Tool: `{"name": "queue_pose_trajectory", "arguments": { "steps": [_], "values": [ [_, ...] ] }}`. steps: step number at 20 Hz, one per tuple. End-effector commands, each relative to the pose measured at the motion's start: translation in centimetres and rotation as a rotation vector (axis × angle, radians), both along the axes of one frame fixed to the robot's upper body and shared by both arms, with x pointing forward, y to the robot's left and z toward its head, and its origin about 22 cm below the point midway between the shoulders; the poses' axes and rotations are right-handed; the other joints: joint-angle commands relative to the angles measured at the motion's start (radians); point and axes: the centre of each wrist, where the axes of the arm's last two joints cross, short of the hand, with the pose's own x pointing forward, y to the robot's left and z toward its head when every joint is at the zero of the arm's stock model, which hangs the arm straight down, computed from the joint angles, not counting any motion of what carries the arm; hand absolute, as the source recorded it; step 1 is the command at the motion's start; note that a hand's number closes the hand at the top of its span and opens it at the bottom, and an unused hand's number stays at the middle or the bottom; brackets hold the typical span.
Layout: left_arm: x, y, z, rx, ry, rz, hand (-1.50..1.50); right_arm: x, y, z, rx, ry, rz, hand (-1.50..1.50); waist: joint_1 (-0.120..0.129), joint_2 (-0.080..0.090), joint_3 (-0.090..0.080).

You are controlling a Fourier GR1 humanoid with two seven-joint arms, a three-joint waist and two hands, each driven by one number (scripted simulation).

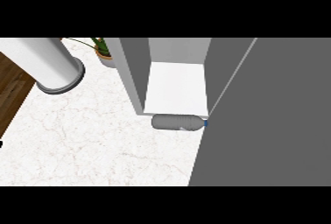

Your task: Pick up the bottled water, place it into the cabinet and close the cabinet

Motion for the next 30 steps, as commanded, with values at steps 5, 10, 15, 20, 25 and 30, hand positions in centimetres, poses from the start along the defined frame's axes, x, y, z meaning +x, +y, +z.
{"name": "queue_pose_trajectory", "arguments": {
  "steps": [5,10,15,20,25,30],
  "values": [
    [-0.7,2.1,0.8,-0.002,-0.014,-0.012,-1.5,-0.5,3.7,4.1,-0.044,-0.138,-0.022,1.5,0.026,0.002,0.0],
    [-1.1,3.0,1.1,0.007,0.004,-0.023,-1.5,1.2,6.5,4.6,-0.019,-0.12,-0.024,1.5,0.043,0.01,0.003],
    [-1.1,3.9,1.8,0.023,-0.024,-0.019,-1.5,2.8,9.2,5.3,0.021,-0.076,-0.053,1.5,0.054,0.018,0.005],
    [-0.9,4.4,2.2,0.016,-0.049,-0.064,-1.5,4.5,13.4,5.9,-0.096,-0.013,0.105,1.5,0.085,0.029,0.008],
    [-2.2,5.8,1.6,0.008,-0.032,-0.057,-1.5,6.0,17.9,9.1,-0.147,-0.039,0.291,1.5,0.077,0.037,0.016],
    [-3.8,8.1,2.2,0.007,-0.043,-0.032,-1.5,10.4,20.9,12.3,-0.163,-0.003,0.308,1.5,0.039,0.039,0.021]
  ]
}}
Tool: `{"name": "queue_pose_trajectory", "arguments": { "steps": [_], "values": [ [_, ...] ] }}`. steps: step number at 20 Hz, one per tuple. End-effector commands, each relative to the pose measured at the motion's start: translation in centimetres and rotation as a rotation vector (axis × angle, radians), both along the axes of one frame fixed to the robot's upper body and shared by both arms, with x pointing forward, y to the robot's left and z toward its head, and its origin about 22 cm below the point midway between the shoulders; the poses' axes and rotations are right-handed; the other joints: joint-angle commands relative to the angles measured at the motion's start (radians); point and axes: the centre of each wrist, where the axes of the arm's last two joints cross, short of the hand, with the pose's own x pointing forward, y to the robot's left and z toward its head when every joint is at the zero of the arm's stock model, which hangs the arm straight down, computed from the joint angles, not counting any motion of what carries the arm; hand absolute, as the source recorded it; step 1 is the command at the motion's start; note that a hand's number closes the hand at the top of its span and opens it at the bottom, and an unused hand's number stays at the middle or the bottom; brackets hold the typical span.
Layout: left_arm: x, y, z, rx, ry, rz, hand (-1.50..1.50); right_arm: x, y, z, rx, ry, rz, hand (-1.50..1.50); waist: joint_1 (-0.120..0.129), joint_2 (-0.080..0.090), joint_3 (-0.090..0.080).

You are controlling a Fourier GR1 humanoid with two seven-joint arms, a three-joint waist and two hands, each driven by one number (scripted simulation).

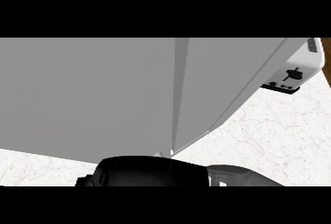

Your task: Pick up the bottled water, place it into the cabinet and close the cabinet

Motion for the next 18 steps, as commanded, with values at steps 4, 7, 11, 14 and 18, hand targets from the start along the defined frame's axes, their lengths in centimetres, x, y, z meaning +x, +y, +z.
{"name": "queue_pose_trajectory", "arguments": {
  "steps": [4,7,11,14,18],
  "values": [
    [-3.1,1.6,1.5,-0.019,0.005,0.042,-1.5,4.5,2.8,1.4,-0.02,0.188,-0.044,1.5,-0.043,0.0,0.006],
    [-3.4,2.3,0.1,-0.011,-0.016,0.059,-1.5,7.6,2.4,-0.6,-0.015,0.244,-0.054,1.5,-0.064,0.005,0.006],
    [-4.2,2.3,0.9,-0.018,-0.005,0.076,-1.5,9.2,1.1,-2.6,-0.029,0.283,-0.078,1.5,-0.082,0.002,0.007],
    [-5.4,3.0,-0.7,-0.019,0.008,0.065,-1.5,12.5,-1.1,-4.3,-0.01,0.293,-0.126,1.5,-0.074,0.005,0.006],
    [-5.1,2.3,-0.3,-0.016,0.007,0.082,-1.5,13.0,-2.8,-4.7,-0.019,0.299,-0.194,1.5,-0.089,0.001,0.007]
  ]
}}
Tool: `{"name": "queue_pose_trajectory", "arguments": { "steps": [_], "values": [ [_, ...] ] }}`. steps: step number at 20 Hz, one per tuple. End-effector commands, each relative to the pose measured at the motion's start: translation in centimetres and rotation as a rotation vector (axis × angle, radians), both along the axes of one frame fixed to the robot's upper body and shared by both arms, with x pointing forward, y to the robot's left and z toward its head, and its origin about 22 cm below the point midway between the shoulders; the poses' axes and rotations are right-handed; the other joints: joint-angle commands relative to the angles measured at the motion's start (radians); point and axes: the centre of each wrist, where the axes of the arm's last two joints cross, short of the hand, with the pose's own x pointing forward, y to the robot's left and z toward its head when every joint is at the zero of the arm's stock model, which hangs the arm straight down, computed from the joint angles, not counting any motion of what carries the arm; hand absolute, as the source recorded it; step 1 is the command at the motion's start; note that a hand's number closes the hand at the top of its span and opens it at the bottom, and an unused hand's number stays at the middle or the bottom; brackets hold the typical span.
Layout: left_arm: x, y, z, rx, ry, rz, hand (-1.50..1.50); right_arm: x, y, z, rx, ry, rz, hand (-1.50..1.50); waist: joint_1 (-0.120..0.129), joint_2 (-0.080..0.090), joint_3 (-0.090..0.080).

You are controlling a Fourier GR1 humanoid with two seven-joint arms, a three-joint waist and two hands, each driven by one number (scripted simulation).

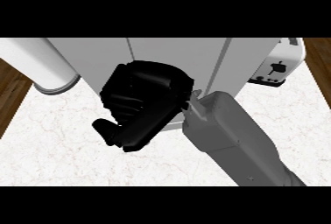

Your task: Pick up the bottled water, place it into the cabinet and close the cabinet

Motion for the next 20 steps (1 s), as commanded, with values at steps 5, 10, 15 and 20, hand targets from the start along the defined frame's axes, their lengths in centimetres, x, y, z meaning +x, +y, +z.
{"name": "queue_pose_trajectory", "arguments": {
  "steps": [5,10,15,20],
  "values": [
    [-0.4,0.4,0.6,0.002,-0.011,0.0,-1.5,4.0,-3.3,-2.5,0.034,-0.013,-0.222,1.5,-0.009,0.013,0.006],
    [-0.3,0.7,-0.6,-0.003,-0.014,-0.005,-1.5,6.1,-4.7,-2.7,0.055,-0.126,-0.276,1.5,-0.003,0.019,0.005],
    [-0.5,0.5,-0.7,-0.018,0.006,-0.021,-1.5,7.0,-4.9,0.6,0.087,-0.2,-0.328,-1.5,-0.006,0.016,0.005],
    [0.9,-0.2,-1.0,-0.008,-0.007,-0.026,-1.5,7.5,-2.9,3.1,0.116,-0.276,-0.415,-1.5,-0.001,0.022,0.004]
  ]
}}
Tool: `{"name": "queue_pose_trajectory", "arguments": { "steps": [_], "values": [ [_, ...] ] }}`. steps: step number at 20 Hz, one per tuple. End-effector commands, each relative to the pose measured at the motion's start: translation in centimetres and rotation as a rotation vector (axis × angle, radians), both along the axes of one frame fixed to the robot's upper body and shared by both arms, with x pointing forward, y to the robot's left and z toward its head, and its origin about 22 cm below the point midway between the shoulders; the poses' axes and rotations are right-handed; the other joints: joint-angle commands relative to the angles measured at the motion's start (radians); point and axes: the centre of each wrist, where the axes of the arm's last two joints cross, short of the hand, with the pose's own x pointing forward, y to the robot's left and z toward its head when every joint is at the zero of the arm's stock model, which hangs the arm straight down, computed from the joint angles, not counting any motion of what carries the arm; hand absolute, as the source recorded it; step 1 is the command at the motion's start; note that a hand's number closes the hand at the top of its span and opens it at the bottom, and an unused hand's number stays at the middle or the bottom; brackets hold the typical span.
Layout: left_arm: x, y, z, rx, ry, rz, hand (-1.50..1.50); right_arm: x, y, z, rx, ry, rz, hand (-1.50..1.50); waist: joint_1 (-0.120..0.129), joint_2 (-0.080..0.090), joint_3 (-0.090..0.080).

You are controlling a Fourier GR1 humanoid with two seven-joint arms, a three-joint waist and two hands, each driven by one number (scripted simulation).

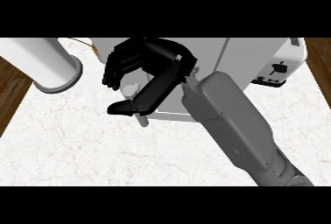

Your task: Pick up the bottled water, place it into the cabinet and close the cabinet

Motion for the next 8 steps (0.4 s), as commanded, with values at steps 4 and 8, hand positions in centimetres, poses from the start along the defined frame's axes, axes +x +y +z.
{"name": "queue_pose_trajectory", "arguments": {
  "steps": [4,8],
  "values": [
    [0.6,0.1,0.3,0.011,-0.023,-0.018,-1.5,3.2,-4.0,5.6,0.07,-0.095,-0.279,-1.5,-0.008,0.011,0.009],
    [1.9,-1.5,-0.5,0.01,-0.004,-0.047,-1.5,2.8,-2.2,6.2,0.083,-0.095,-0.273,-1.5,-0.012,0.014,0.009]
  ]
}}
